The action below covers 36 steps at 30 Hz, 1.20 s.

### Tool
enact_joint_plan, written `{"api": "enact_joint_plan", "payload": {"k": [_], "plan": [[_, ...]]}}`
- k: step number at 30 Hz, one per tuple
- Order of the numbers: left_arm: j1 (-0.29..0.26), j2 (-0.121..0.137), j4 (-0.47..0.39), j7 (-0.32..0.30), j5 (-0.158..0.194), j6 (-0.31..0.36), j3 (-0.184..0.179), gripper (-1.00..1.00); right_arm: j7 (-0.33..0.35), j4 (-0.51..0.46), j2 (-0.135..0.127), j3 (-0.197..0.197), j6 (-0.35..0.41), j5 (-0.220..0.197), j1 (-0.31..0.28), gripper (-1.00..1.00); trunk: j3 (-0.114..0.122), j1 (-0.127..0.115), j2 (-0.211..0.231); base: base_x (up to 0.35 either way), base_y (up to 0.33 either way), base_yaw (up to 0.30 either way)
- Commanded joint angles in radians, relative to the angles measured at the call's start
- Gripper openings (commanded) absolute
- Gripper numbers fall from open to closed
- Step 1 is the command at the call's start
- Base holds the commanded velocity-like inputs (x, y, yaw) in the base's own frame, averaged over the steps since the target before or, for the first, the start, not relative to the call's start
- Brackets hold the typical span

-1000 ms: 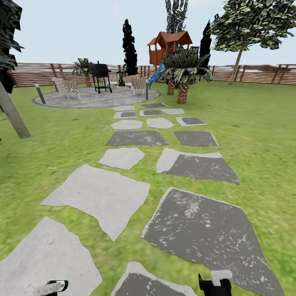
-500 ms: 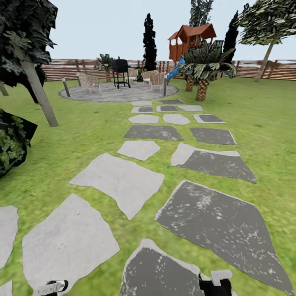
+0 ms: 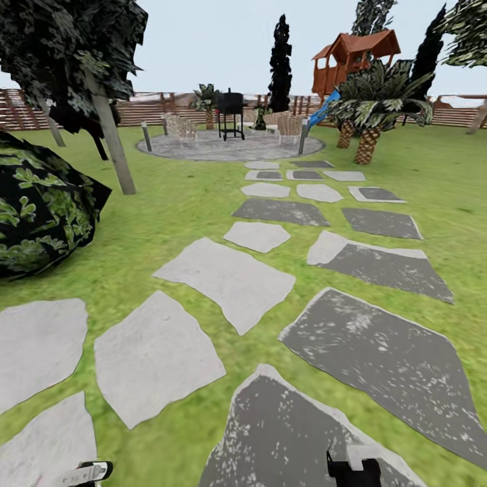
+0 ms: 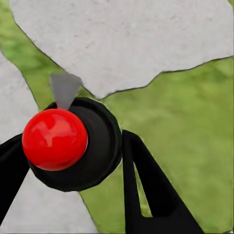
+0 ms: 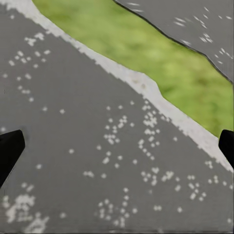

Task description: Pick up the pesticide atomizer in the garden and spray insectifuge to fully cover both potted plants in the garden.

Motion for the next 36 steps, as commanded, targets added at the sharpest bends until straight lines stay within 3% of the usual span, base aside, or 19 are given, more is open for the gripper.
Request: {"api": "enact_joint_plan", "payload": {"k": [1, 36], "plan": [[-0.001, 0.000, 0.001, -0.009, 0.009, 0.000, -0.001, -1.00, -0.004, 0.001, 0.000, -0.007, -0.003, 0.011, 0.000, 1.00, -0.002, -0.001, 0.000, -0.334, 0.077, 0.249], [-0.001, 0.000, 0.002, -0.008, 0.012, -0.001, -0.001, -1.00, -0.004, 0.001, 0.000, -0.007, -0.003, 0.012, 0.000, 1.00, -0.023, -0.001, 0.000, -0.334, 0.076, 0.259]]}}
